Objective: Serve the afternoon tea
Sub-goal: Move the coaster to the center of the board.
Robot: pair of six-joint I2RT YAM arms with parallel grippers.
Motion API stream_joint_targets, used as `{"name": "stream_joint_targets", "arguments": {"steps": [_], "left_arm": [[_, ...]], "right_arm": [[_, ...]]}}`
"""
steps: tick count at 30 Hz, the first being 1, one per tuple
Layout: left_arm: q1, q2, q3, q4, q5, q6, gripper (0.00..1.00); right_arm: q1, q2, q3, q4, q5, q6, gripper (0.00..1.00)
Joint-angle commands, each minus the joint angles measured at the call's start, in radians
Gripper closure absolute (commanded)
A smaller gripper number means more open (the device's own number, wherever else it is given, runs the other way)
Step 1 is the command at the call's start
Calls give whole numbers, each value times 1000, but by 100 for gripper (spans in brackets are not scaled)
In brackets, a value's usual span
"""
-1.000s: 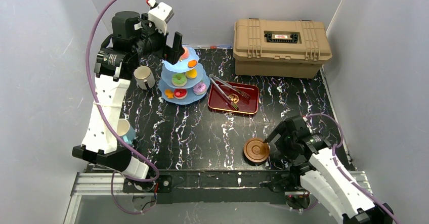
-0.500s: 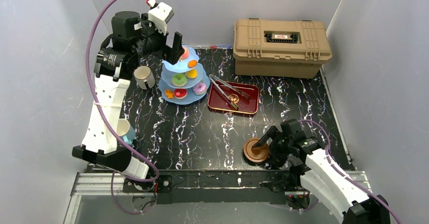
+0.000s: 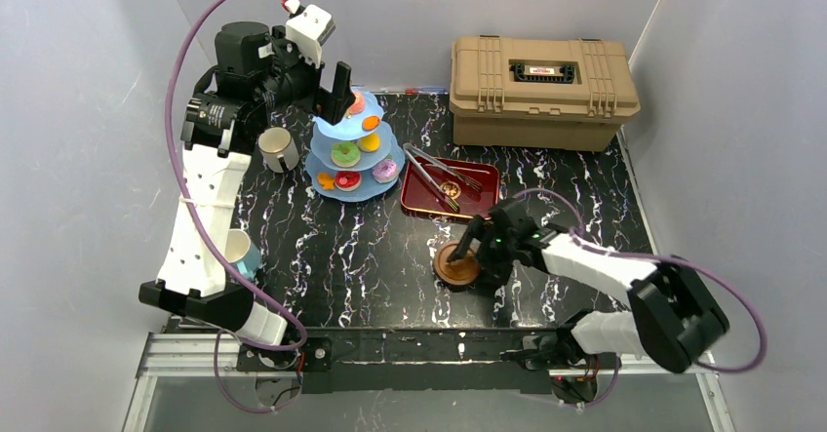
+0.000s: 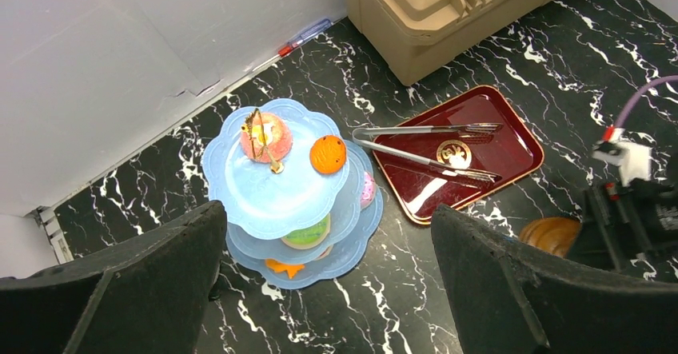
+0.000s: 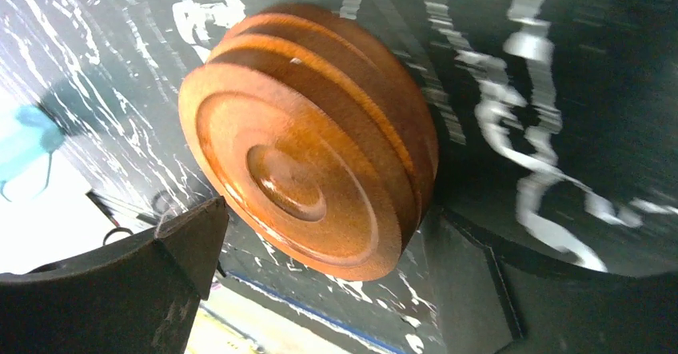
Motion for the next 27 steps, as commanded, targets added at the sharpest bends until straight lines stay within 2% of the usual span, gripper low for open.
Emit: {"name": "stream_joint_targets", "arguments": {"steps": [1,4,13,19,27], "left_arm": [[0,-51,18,-15,-10,16,2],[-1,-54,9,-25,-16,28,2],[1,-82,-22,-46,-10,33,2],[1,-101,-46,-52,-18,32,2],[1,-100,-26,-63,-34,40,2]], "right_arm": [[136,164,94,109,148,-9,2],[167,194,156,77,172,-20,2],[167,52,231,-119,371,-188,2],[169,129,295,-64,359,-277,2],[200,248,360,-9,322,-273,2]]}}
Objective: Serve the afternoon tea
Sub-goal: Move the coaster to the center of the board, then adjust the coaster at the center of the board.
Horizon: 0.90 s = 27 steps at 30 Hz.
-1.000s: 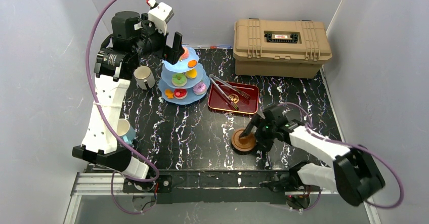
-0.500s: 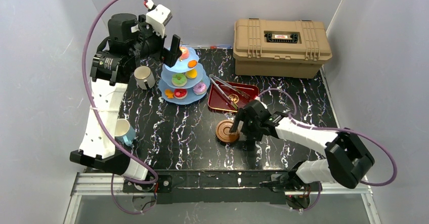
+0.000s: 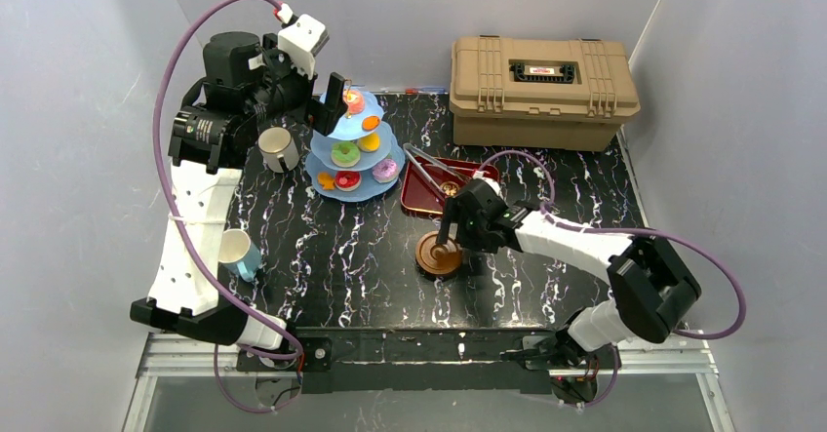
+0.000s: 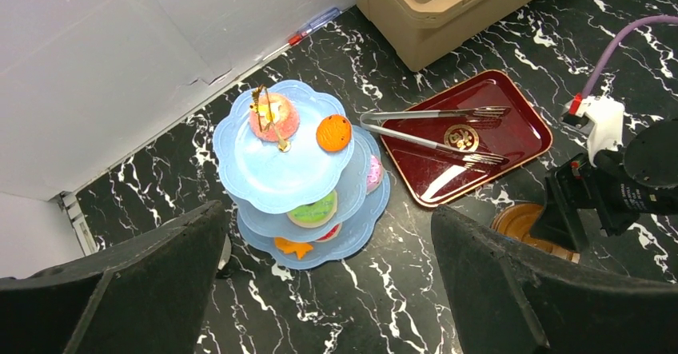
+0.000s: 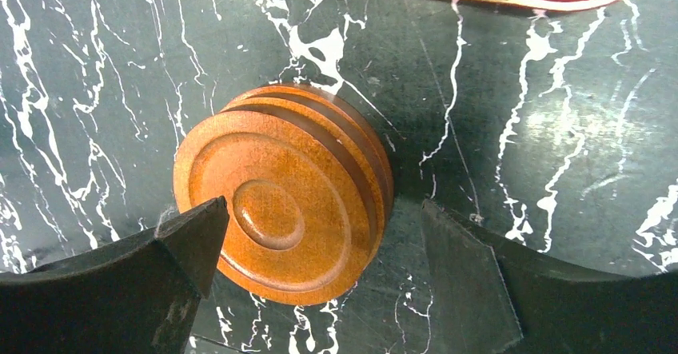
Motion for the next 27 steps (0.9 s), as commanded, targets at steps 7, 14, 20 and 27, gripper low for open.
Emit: {"name": "stream_joint_targets", "arguments": {"steps": [7,14,20,27], "left_arm": [[2,-30,13,-25,-16,13,2],[4,-39,-3,-16,-18,17,2],[6,-45,-6,-10,-23,26,2],[9,-54,-14,-7,-27,35,2]], "right_arm": [[66,59,74,51,-7,2,2],[110,78,102,60,6,22,2],[148,109,115,83,4,42,1],[181,183,156,114,-9,51,2]]}}
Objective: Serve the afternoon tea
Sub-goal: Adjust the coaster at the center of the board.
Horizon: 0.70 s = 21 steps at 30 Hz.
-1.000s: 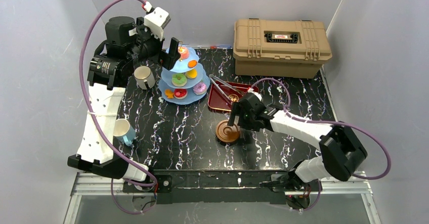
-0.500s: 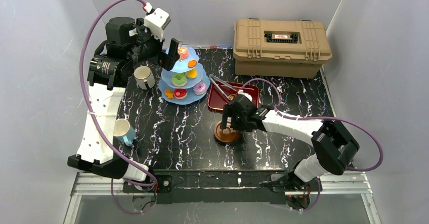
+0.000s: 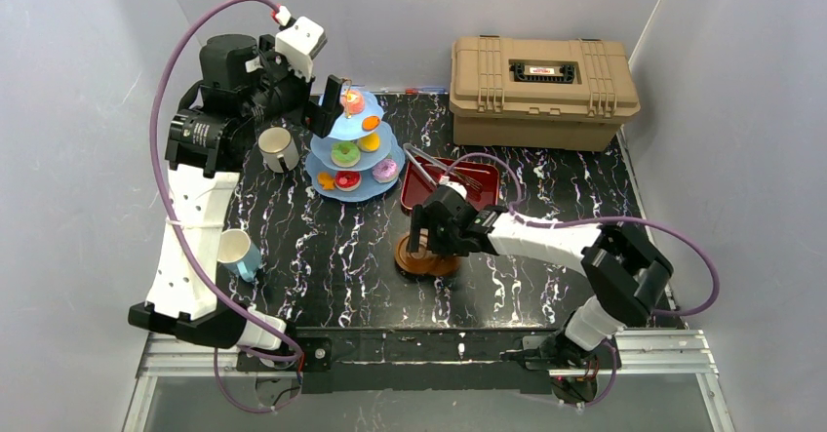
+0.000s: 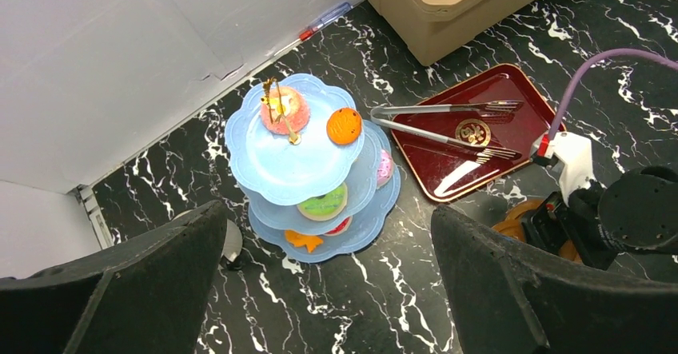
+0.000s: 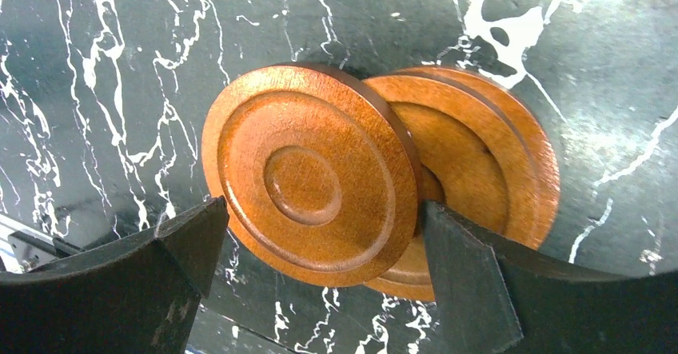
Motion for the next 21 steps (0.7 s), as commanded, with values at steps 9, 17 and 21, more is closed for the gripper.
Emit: {"name": "stream_joint_targets", "arguments": {"steps": [9,17,21], "left_arm": [[9,-55,-20,10,-11,30,1],[15,-72,-34,13,-16,53,1],[20,-82,-50,20,-16,57,1]], "right_arm": [[88,195,211,59,-12,-4,0],[139,338,348,58,-56,-19,0],[151,394,418,56,-81,-26,0]]}}
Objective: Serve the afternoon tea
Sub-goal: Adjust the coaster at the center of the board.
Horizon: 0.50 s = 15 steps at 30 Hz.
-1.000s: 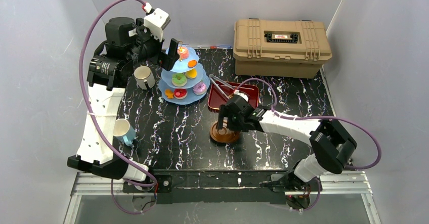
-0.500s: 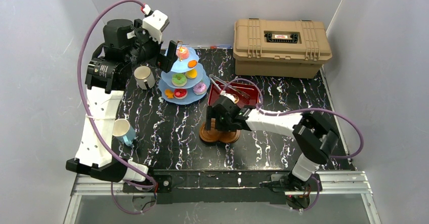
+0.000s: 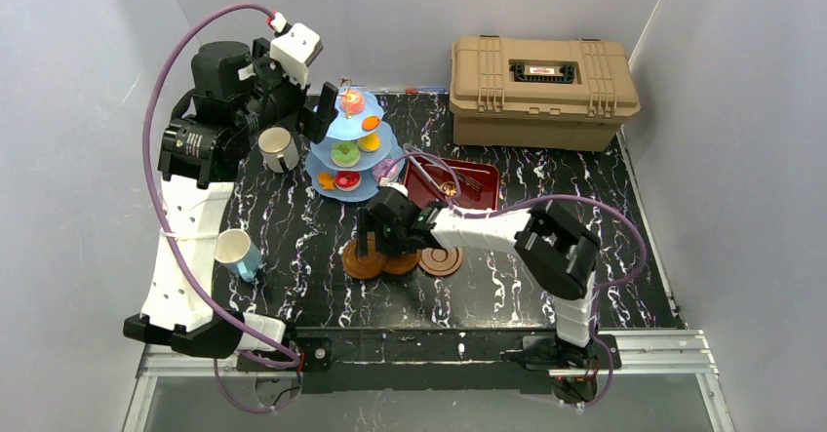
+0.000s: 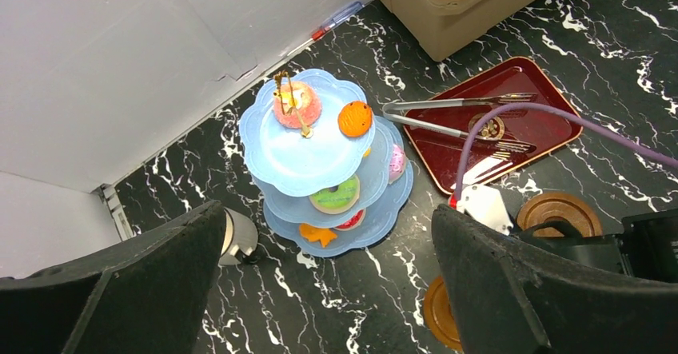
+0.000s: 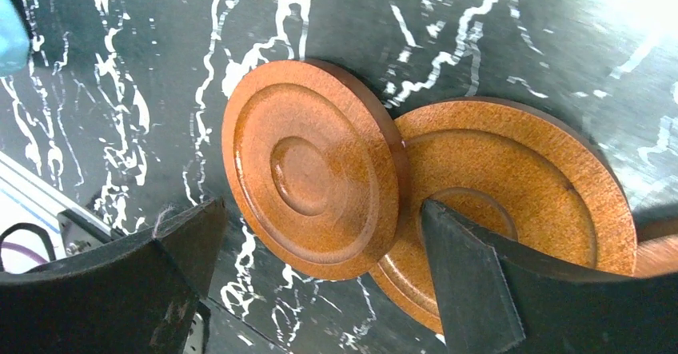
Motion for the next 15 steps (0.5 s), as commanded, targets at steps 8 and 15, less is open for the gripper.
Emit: {"name": "stream_joint_targets", "arguments": {"steps": [8,15], "left_arm": [[18,-45,-36,26,-6,27,1],[22,-54,-40,14,50,35,1]], "right_arm": [[29,90,166,-39,-15,-66,0],[20,-3,76,-21,52,-85,0]]}}
